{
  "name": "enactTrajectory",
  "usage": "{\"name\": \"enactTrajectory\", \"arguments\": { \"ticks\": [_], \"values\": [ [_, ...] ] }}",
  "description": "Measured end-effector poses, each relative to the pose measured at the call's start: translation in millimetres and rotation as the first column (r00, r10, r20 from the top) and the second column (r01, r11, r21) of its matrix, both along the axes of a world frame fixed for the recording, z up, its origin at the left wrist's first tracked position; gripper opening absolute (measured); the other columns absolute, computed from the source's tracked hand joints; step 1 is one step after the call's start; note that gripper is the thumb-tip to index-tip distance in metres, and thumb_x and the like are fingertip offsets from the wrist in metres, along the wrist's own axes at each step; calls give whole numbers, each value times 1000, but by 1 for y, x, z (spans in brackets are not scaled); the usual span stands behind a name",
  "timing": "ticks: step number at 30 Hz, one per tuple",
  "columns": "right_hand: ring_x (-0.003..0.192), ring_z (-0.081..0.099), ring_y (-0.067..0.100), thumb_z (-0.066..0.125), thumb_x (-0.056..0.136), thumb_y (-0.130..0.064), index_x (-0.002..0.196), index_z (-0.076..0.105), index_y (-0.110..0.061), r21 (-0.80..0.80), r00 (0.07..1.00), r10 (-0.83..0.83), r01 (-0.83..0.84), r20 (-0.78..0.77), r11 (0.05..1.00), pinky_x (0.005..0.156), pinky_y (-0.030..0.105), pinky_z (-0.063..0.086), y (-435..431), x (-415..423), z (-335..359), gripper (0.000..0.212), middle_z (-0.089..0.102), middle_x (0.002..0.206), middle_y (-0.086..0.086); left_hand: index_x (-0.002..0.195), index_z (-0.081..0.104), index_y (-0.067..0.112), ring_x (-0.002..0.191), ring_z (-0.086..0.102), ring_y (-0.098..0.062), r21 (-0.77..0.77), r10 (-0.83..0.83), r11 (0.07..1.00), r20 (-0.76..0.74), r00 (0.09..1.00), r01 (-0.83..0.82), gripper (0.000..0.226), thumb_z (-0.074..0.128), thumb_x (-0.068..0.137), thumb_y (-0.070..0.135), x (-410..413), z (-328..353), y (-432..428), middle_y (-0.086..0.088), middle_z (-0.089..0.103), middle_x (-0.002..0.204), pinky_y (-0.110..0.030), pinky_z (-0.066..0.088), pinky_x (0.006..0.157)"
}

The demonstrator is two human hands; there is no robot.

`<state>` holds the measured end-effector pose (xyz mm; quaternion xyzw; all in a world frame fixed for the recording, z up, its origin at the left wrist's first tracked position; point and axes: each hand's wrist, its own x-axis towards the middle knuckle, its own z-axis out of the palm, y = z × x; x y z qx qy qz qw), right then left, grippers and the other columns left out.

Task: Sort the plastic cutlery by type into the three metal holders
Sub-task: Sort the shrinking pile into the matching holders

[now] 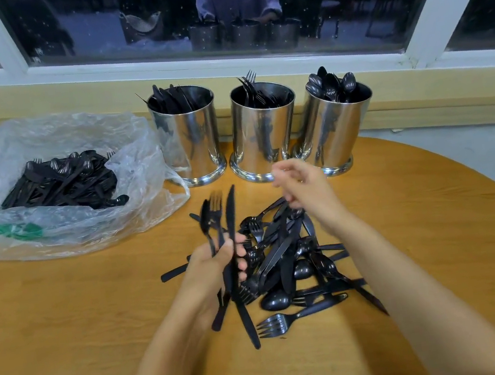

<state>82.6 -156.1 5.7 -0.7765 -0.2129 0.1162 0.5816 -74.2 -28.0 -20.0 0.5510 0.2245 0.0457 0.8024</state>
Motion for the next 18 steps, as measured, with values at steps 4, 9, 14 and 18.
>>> {"name": "enactTrajectory", "arguments": {
  "ticks": [4,9,14,18],
  "values": [
    [99,59,19,62,94,-23,114,62,-8,-321,936,-331,352,120,879,92,34,48,-16,75,-26,24,64,103,4,108,60,1,56,54,-15,-69,75,995,-2,997,-75,26,37,106,12,-1,-4,11,-5,61,70,-25,49,51],
    [109,58,30,67,91,-26,116,59,1,-572,939,-281,343,196,745,85,34,45,-9,116,-50,38,63,115,17,113,60,1,54,48,-14,-88,42,995,-7,999,-43,25,38,105,11,2,-4,14,-3,58,69,-24,43,49],
    [95,59,14,69,88,-9,99,71,-7,-339,941,-307,338,143,878,92,28,48,-2,109,-27,11,69,107,8,114,60,0,56,51,-13,-129,28,991,-1,1000,-27,22,44,102,9,1,-1,17,-3,58,70,-25,46,52],
    [77,57,5,65,91,-13,90,68,-22,7,948,-266,269,176,963,73,21,49,-7,74,36,9,67,86,-8,118,60,1,59,54,-14,-160,31,986,-24,999,-35,25,46,102,15,2,2,18,-4,60,72,-26,50,55]
  ]
}}
